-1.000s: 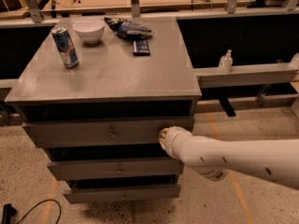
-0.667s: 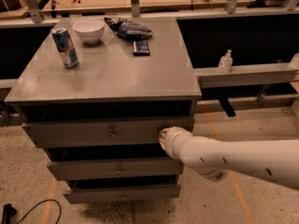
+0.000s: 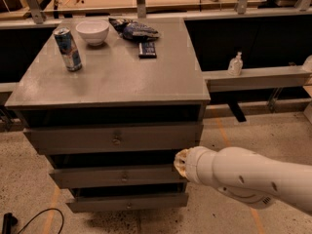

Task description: Close top drawer

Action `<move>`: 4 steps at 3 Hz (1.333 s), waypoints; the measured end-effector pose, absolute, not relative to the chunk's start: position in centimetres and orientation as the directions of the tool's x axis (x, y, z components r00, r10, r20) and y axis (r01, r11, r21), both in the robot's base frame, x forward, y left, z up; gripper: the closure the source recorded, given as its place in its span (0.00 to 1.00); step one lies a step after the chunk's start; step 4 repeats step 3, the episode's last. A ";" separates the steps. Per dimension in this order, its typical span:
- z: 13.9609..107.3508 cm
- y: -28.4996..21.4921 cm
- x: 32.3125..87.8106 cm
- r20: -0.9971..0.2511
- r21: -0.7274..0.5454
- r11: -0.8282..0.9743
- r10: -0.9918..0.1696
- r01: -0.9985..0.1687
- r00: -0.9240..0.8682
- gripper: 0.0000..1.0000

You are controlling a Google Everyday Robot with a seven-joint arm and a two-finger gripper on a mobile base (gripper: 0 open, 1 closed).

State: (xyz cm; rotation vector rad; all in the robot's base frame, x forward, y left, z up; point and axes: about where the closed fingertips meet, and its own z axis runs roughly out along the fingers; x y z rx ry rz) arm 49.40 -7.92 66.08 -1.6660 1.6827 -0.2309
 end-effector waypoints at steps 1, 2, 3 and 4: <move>67.0 -10.3 43.5 -0.425 -0.525 0.190 -0.903 -0.830 0.062 1.00; 73.1 -10.6 40.5 -0.427 -0.584 0.191 -0.899 -0.789 0.099 1.00; 75.4 -11.0 38.8 -0.402 -0.608 0.183 -0.910 -0.773 0.100 0.82; 75.4 -11.0 38.8 -0.402 -0.608 0.183 -0.910 -0.773 0.100 0.82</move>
Offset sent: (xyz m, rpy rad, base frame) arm -0.1299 -0.0466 0.3009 0.0620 -0.2461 -0.1578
